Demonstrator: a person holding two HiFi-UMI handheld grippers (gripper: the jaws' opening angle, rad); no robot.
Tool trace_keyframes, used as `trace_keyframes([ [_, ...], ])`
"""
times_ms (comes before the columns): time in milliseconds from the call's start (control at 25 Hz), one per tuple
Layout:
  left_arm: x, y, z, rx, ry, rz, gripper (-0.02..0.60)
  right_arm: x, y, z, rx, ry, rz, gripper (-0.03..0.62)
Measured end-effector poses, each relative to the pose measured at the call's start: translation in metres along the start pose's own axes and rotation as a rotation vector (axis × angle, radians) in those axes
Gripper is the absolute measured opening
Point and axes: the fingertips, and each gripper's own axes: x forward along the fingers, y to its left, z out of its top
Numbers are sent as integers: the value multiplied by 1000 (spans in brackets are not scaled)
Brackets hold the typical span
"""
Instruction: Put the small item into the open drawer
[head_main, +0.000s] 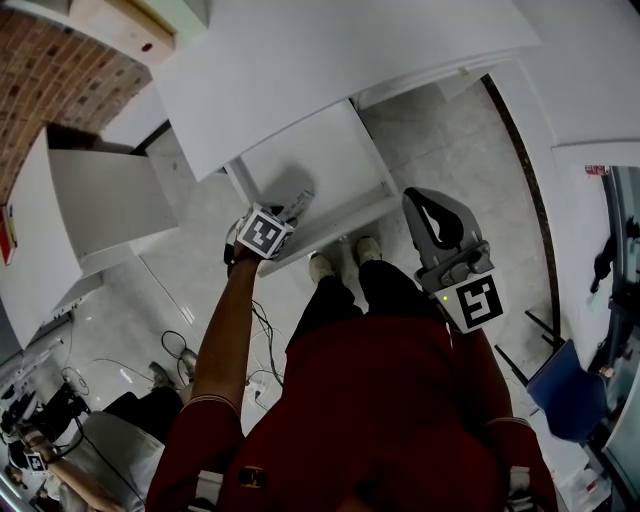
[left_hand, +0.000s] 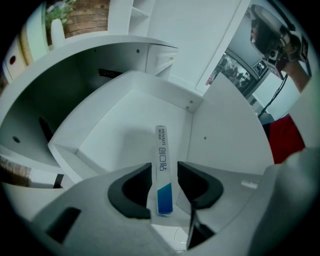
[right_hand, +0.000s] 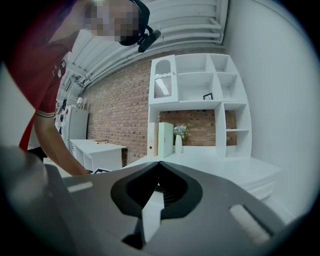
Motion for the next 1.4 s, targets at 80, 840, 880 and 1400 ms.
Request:
trace_keyframes([
  [80, -4, 1, 2, -1, -15, 9, 172, -1, 1, 1, -1, -4, 6, 11],
  [840, -83, -9, 42, -74, -369, 94, 118, -4, 27, 17, -12, -49, 75, 12],
  [880, -93, -12, 49, -77, -416, 99, 109, -4, 30, 18, -11, -52, 79, 11],
  [1400, -231, -79, 108, -20, -935, 160, 6, -5, 61, 42, 18, -132, 148, 12],
])
